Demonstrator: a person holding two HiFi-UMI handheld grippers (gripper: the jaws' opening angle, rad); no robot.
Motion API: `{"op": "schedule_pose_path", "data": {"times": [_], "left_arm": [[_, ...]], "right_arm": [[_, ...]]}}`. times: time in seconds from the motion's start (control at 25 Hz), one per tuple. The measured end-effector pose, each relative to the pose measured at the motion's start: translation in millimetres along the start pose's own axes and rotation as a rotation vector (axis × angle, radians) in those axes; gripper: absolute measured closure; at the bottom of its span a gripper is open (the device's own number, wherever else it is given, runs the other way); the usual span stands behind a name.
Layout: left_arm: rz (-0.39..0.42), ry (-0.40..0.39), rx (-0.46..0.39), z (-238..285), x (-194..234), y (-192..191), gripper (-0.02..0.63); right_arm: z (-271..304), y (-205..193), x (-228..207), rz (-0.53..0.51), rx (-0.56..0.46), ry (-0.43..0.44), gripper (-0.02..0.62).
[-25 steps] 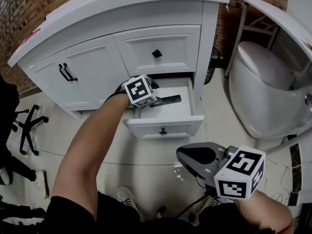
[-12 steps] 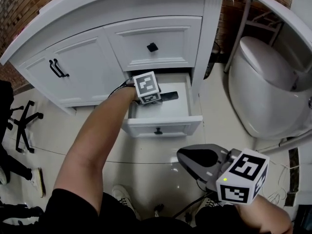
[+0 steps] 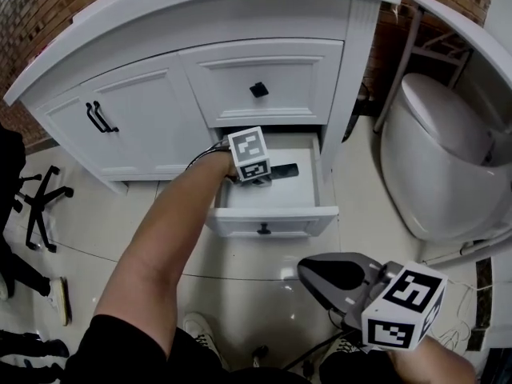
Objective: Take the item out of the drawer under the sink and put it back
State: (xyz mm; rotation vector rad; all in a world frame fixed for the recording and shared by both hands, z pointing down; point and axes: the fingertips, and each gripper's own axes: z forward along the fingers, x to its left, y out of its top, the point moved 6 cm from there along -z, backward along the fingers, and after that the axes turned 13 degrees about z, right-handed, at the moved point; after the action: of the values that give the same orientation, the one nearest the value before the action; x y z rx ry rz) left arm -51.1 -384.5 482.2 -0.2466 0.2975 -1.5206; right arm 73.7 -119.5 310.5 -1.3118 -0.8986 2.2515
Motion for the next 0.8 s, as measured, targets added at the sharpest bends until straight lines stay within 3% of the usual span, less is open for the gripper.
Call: {"op": "schedule_pose_path", "data": {"times": [0.36,0.8], "left_arm": [[-0.015,0.005,0.031,0,-6,2,0.44],[0.003,0.155,-0.004,-45,-13,19,0.44]], "right_arm": [[-4,1,0,-0.006,-0.018,-0.016,0.592],[-12,5,6,-0.045,-0.056,-0.032,0.592]]}}
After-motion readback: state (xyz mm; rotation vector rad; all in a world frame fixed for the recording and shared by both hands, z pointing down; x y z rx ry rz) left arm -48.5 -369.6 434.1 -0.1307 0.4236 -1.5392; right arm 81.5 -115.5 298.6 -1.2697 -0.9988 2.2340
